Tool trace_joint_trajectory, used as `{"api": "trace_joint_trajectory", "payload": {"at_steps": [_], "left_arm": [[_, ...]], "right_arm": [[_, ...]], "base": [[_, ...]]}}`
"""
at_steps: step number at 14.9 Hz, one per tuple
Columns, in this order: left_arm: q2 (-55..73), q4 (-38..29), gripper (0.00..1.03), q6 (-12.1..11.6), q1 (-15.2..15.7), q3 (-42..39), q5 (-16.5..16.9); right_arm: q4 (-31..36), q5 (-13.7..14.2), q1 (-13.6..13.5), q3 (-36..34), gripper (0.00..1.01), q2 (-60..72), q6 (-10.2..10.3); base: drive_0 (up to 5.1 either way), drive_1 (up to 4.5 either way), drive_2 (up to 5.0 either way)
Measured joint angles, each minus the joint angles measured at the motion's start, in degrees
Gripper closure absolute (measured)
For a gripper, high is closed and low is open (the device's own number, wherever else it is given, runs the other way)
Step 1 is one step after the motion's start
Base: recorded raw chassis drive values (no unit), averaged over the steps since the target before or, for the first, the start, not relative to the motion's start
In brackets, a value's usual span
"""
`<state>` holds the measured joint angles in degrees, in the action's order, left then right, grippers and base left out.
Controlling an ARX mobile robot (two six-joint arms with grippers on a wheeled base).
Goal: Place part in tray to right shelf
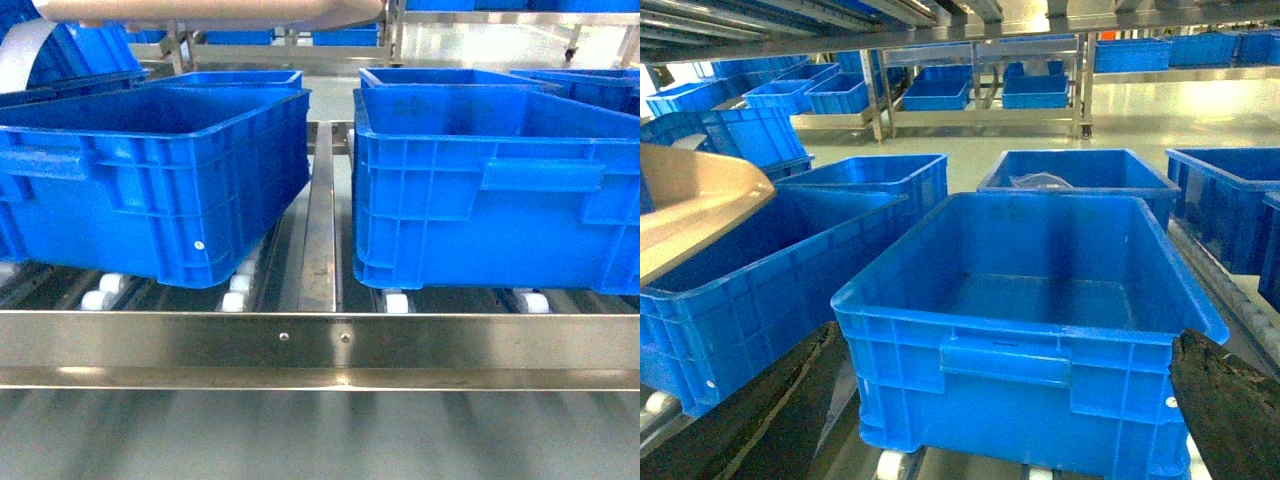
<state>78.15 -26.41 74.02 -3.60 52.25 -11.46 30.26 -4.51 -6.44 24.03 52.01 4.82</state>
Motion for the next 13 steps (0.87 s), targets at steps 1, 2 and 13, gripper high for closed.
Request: {"api": "trace_joint_trajectory", "payload": {"at_steps": [1,2,13], "left_arm": [[4.8,-0.6,0.91,-2.2,0.9,5.5,-2.5],[9.8,0.4,0.91,-4.7,2.0,11.5,-5.9],[9.0,4.0,0.91,-21.6,7.9,14.9,-11.0]], "right_arm": [[0.0,0.0,0.0,0.0,0.03,0.0,0.0],[0.0,0.0,0.0,0.0,0.03,0.0,0.0],[0.0,0.0,0.0,0.0,0.03,0.0,0.0]], "base": [[0.0,0.00,0.0],[0.0,0.00,0.0],[0.0,0.00,0.0]]}}
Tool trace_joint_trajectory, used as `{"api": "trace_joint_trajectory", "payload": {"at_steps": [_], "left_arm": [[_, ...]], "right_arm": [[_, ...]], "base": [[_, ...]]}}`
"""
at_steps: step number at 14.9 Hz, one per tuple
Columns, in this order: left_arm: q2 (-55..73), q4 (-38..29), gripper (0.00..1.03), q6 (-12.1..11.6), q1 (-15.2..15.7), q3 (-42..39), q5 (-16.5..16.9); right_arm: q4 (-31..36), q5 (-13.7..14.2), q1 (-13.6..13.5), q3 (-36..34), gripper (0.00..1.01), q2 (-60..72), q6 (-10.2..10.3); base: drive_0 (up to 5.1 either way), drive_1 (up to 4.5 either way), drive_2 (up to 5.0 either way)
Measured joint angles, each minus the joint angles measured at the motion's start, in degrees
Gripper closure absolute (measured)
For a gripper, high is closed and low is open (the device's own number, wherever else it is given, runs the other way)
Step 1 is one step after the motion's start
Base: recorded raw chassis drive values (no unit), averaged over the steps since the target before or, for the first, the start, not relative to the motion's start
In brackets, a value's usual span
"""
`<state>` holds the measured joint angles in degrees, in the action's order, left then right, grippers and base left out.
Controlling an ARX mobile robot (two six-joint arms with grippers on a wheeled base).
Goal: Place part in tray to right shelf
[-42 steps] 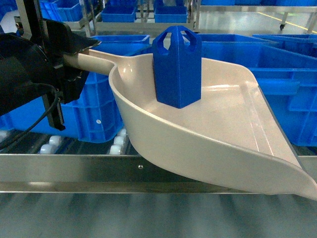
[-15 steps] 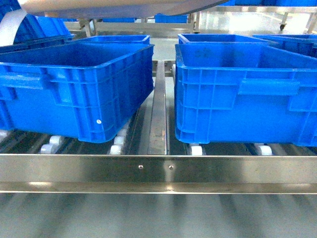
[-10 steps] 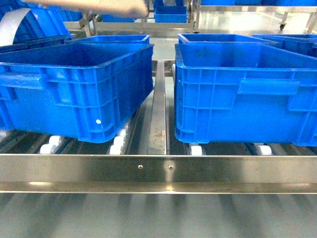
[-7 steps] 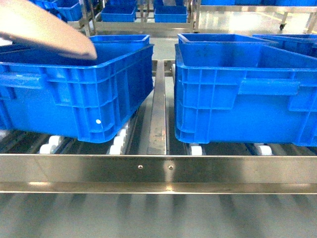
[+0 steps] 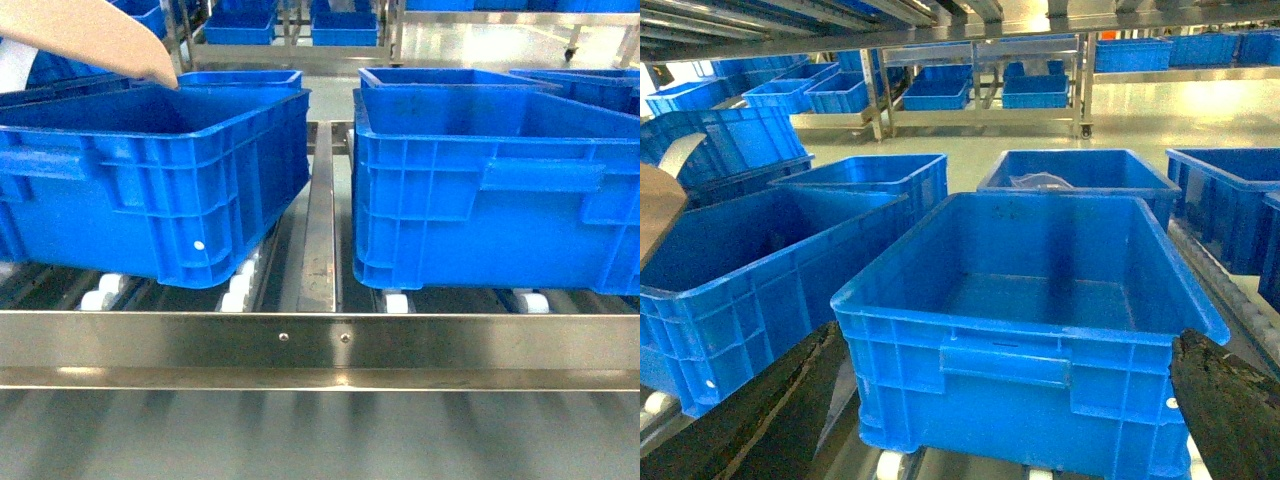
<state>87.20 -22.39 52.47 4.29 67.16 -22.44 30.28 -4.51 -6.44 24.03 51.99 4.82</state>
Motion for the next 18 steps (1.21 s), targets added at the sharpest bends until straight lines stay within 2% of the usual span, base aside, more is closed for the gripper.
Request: {"api": "trace_joint_trajectory", "payload": {"at_steps": [1,2,3,4,5,6,7,8,9,10,11,12,13,18], "left_arm": [[-3.0,-4.9,0.91,2.6,-0.7,-5.3,5.7],[-6.5,-11.6,0.91,4.4,-3.2,-11.4,12.2],[-9.8,-19.1,0.91,5.1,-7.1,-17.4,18.5],[-11.3,-23.1,0.91,4.0,-10.3,-21.2,21.8],[-12.9,-13.0,0.91,-2.9,-11.2,-20.7,20.8],[-15.6,-7.6,0.91,-16.1,-9.5,-24.3,18.5],[-18.4,-8.3,0.91,-29.3,-7.6,-30.5,17.6],[-20.8,-10.3,0.91,-39.7,-7.2,-35.1,17.6],[-23.7,-12.7,0.91,-45.9,-7.6,-38.8,19.1],[-26.5,-14.1,0.91,-48.7,-6.5,-42.1,21.9],[-28.7,-15.5,0.91,-49.1,-4.6,-45.3,22.9],[-30.8,-16.4,0.91,-48.8,-4.2,-47.7,22.9],[-33.4,-16.9,0.91,-50.0,-4.7,-50.3,23.0],[-44.5,-14.9,0.91,-51.0,-4.5,-58.8,23.0]], "right_arm": [[0.0,0.0,0.0,0.0,0.03,0.0,0.0],[0.0,0.0,0.0,0.0,0.03,0.0,0.0],[0.0,0.0,0.0,0.0,0.03,0.0,0.0],[0.0,0.0,0.0,0.0,0.03,0.0,0.0],[-3.7,5.9,-1.2,-0.1,0.12,-1.2,-1.6],[-3.0,9.8,-1.0,-2.3,0.23,-3.2,-2.8],[-2.2,10.6,0.2,-5.1,0.36,-5.6,-3.4],[-1.9,10.2,0.7,-7.9,0.51,-7.5,-3.7],[-1.8,9.5,1.2,-10.0,0.64,-9.1,-4.0],[-1.8,7.2,3.1,-11.9,0.76,-11.0,-4.2],[-2.0,5.2,6.4,-13.6,0.91,-13.4,-4.4],[-2.4,4.9,6.8,-15.0,0.99,-15.1,-4.5],[-3.3,4.5,6.4,-16.5,0.99,-17.1,-4.5],[-8.1,4.5,6.4,-20.6,0.99,-26.0,-4.5]], "base": [[0.0,0.00,0.0],[0.0,0.00,0.0],[0.0,0.00,0.0],[0.0,0.00,0.0],[0.0,0.00,0.0],[0.0,0.00,0.0],[0.0,0.00,0.0],[0.0,0.00,0.0],[0.0,0.00,0.0],[0.0,0.00,0.0],[0.0,0.00,0.0],[0.0,0.00,0.0],[0.0,0.00,0.0],[0.0,0.00,0.0]]}}
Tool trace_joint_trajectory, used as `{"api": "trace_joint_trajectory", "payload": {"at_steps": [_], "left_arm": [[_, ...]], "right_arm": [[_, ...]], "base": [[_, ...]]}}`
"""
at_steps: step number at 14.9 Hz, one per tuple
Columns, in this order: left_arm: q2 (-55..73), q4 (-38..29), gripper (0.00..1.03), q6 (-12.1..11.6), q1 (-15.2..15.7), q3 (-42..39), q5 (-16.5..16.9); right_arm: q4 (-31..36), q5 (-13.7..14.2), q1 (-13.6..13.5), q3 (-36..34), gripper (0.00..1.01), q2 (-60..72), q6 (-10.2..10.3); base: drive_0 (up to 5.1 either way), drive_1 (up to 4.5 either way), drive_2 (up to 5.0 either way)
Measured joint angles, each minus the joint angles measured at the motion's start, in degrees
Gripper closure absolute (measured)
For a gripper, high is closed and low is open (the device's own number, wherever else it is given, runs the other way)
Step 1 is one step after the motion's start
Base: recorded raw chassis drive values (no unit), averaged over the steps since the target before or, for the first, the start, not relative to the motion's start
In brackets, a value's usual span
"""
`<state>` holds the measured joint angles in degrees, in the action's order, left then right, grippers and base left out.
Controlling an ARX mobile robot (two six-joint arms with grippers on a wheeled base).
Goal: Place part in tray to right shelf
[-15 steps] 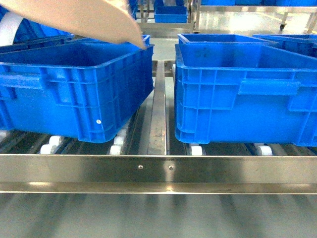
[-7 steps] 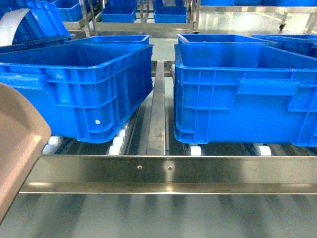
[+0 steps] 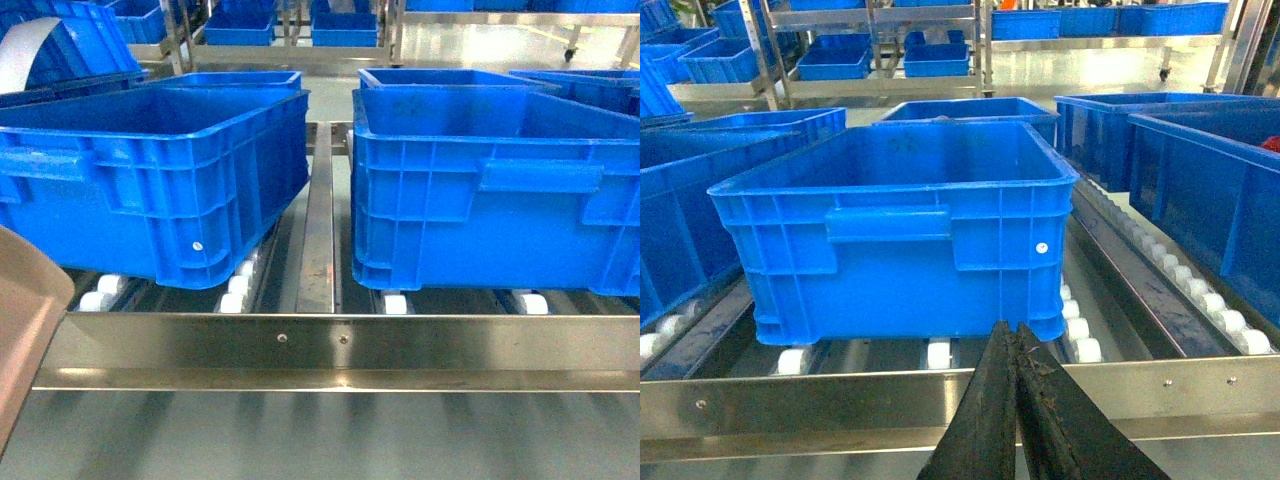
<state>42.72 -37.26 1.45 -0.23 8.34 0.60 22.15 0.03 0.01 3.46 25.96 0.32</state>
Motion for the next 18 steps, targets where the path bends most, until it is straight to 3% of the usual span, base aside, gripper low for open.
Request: {"api": "trace_joint_trajectory", "payload": {"at_steps": [2,6,12,14,18], "left_arm": [[-8.3,7.7,0.91,-0.4,0.2,-5.5,-0.6],[-13.9,9.0,0.91,-0.4,0.2,-7.5,-0.8],[-23.1,18.1,0.91,-0.5,0.2,-7.5,-0.7],[-25.4,20.4,0.91,-0.5,0.2,-7.5,-0.7],[-30.1,25.1,0.91,-0.5,0.2,-7.5,-0.6]], "right_arm": [[-3.0,0.0,0.0,-2.7,0.99,-6.2,0.0],[-7.8,0.0,0.0,-2.7,0.99,-11.3,0.0],[-12.3,0.0,0.0,-2.7,0.99,-16.1,0.0],[-22.5,0.0,0.0,-2.7,0.99,-23.3,0.0],[-22.3,0.0,0.0,-2.7,0.99,-25.7,0.0]], "base": [[0.0,0.00,0.0],[0.0,0.00,0.0],[0.0,0.00,0.0],[0.0,0.00,0.0],[0.0,0.00,0.0]]}}
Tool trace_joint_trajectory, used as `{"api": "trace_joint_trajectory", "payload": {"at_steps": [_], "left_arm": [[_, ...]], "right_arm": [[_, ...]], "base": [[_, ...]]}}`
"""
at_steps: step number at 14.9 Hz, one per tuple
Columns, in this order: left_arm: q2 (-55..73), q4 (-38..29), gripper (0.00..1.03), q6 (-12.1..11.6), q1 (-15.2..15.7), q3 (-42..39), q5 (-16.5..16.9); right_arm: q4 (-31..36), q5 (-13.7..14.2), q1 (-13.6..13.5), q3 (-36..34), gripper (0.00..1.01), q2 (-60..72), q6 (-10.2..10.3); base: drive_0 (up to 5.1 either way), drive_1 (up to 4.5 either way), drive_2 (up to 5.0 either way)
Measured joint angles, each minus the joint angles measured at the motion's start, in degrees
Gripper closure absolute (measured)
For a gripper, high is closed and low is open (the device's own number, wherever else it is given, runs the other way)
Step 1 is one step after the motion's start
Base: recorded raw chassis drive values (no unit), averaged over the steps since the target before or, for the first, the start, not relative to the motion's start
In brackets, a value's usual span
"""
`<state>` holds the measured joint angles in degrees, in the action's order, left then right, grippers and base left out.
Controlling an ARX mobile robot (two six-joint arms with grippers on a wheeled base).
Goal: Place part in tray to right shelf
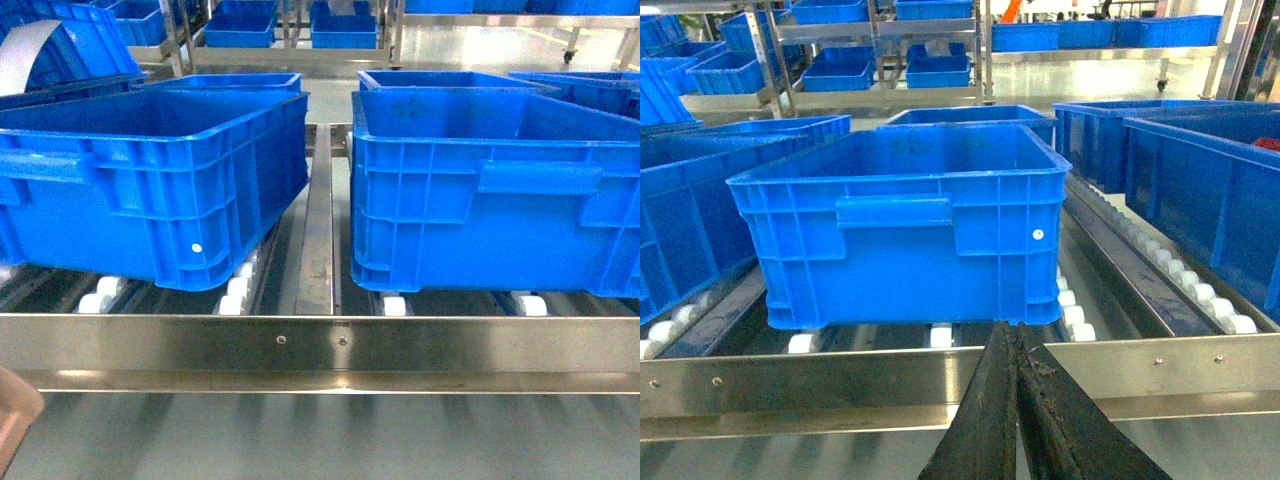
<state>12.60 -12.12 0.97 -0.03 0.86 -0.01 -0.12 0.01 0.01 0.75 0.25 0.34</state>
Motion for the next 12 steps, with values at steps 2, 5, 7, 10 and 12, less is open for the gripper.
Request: {"api": "trace_joint_trajectory", "payload": {"at_steps": [2,5,7,10,12], "left_arm": [[-1.9,1.8,0.91,0.0,0.0,0.0,0.0],[-11.8,13.9,0.91,0.0,0.0,0.0,0.0],[-12.0,13.3,0.91,0.0,0.0,0.0,0.0],[-12.1,12.6,0.91,0.0,0.0,0.0,0.0],[-12.1,12.7,0.91,0.0,0.0,0.0,0.0]], "right_arm": [[-0.2,0.0,0.0,0.0,0.99,0.0,0.0],[-0.2,0.0,0.0,0.0,0.99,0.0,0.0],[-0.2,0.0,0.0,0.0,0.99,0.0,0.0],[-0.2,0.0,0.0,0.0,0.99,0.0,0.0],[-0.1,0.0,0.0,0.0,0.99,0.0,0.0]], "base": [[0.0,0.00,0.0],[0.0,0.00,0.0],[0.0,0.00,0.0],[0.0,0.00,0.0],[0.0,0.00,0.0]]}}
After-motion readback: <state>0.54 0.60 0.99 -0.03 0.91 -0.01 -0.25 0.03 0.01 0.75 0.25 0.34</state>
